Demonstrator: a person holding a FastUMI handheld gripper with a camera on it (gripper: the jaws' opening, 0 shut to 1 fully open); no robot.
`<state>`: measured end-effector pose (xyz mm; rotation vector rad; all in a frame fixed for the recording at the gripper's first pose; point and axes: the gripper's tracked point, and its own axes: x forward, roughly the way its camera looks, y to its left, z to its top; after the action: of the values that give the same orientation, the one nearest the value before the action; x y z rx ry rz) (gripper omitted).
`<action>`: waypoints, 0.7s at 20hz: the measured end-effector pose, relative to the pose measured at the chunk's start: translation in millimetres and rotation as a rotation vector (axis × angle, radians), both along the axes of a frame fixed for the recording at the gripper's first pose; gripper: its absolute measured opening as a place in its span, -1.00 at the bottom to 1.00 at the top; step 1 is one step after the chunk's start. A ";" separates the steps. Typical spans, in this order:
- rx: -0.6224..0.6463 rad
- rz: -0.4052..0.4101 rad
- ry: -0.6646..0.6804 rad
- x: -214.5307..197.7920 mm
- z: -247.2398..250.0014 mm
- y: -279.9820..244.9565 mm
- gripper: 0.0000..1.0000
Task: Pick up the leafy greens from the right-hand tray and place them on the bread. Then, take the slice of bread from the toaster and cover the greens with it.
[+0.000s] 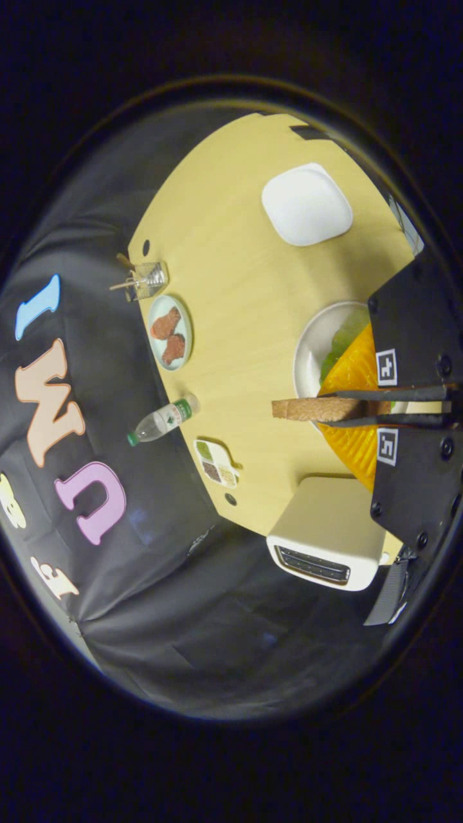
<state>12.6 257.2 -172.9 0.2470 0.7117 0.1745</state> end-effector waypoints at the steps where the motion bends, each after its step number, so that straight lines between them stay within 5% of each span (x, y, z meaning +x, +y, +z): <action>1: 0.032 0.014 0.006 -2.6 -3.5 4.7 -0.80; 4: 0.127 0.028 0.026 -7.6 -11.0 18.6 -0.80; 10: -0.019 -0.045 0.092 -5.3 -70.2 -29.5 -0.80; 14: -0.153 -0.015 0.070 -4.4 -88.8 -43.9 -0.80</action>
<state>8.2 213.3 -261.7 0.1129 0.7887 0.0972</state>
